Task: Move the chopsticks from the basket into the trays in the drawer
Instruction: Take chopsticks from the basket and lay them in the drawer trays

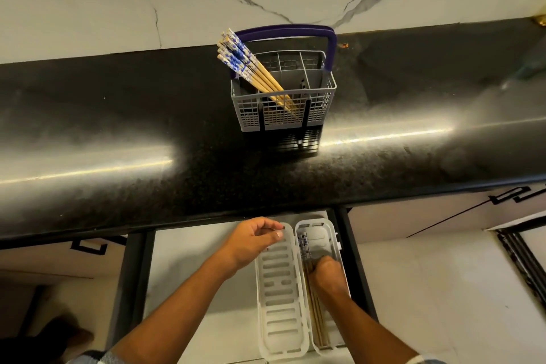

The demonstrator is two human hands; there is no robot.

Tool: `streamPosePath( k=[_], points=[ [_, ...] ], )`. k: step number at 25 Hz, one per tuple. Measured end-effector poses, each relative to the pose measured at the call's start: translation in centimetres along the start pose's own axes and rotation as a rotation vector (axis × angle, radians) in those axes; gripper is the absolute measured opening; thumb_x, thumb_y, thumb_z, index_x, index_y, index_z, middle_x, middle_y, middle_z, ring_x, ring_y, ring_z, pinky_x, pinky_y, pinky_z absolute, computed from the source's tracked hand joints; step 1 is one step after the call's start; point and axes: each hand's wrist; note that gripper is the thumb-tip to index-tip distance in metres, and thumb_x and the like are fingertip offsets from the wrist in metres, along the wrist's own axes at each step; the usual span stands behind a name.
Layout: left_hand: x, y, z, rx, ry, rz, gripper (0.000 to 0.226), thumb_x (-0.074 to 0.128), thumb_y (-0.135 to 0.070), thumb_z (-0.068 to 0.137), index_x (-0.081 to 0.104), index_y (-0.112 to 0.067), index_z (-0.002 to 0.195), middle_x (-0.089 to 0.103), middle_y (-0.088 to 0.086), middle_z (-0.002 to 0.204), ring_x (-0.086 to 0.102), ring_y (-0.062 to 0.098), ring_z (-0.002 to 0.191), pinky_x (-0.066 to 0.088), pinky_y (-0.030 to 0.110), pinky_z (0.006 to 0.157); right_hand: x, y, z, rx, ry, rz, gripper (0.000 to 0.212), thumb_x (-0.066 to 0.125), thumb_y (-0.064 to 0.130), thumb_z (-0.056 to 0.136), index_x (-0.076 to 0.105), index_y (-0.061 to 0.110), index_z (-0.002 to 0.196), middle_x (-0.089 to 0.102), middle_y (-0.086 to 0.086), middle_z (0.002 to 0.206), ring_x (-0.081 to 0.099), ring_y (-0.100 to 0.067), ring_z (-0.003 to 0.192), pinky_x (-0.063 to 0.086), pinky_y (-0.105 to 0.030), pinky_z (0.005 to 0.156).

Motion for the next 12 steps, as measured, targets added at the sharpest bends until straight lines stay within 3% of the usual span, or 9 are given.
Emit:
streamPosePath(
  k=[4,8,12],
  points=[
    [-0.06,0.43,-0.02,-0.016,-0.005,-0.018,0.024,0.068,-0.013,0.092,0.068,-0.008,0.115,0.072,-0.001,0.105,0.067,0.007,0.093,0.050,0.005,0.066,-0.34,0.66,-0.31,0.038,0.001,-0.029,0.016,0.053,0.009,0.096,0.069,0.007,0.097,0.070,-0.007,0.095,0.070,-0.022,0.087,0.061,-0.032,0.081],
    [-0.21,0.41,0.28,-0.025,0.000,-0.014,0.023,0.069,-0.019,0.091,0.068,-0.014,0.114,0.073,-0.003,0.107,0.068,0.008,0.098,0.051,0.007,0.067,-0.45,0.42,-0.51,0.035,-0.044,-0.077,0.011,0.054,0.012,0.098,0.061,0.013,0.090,0.065,-0.004,0.094,0.068,-0.020,0.090,0.060,-0.031,0.084],
    [-0.15,0.37,0.50,-0.020,-0.003,0.005,0.021,0.069,-0.021,0.092,0.069,-0.018,0.113,0.073,-0.003,0.107,0.067,0.005,0.096,0.052,0.008,0.069,-0.57,0.41,-0.68,0.017,-0.058,-0.119,0.010,0.055,0.013,0.097,0.065,0.010,0.099,0.064,-0.003,0.093,0.069,-0.019,0.089,0.061,-0.032,0.083]
  ],
)
Point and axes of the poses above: each hand's wrist, its own z-axis towards the middle knuckle, its own x-axis out of the palm, y = z × x
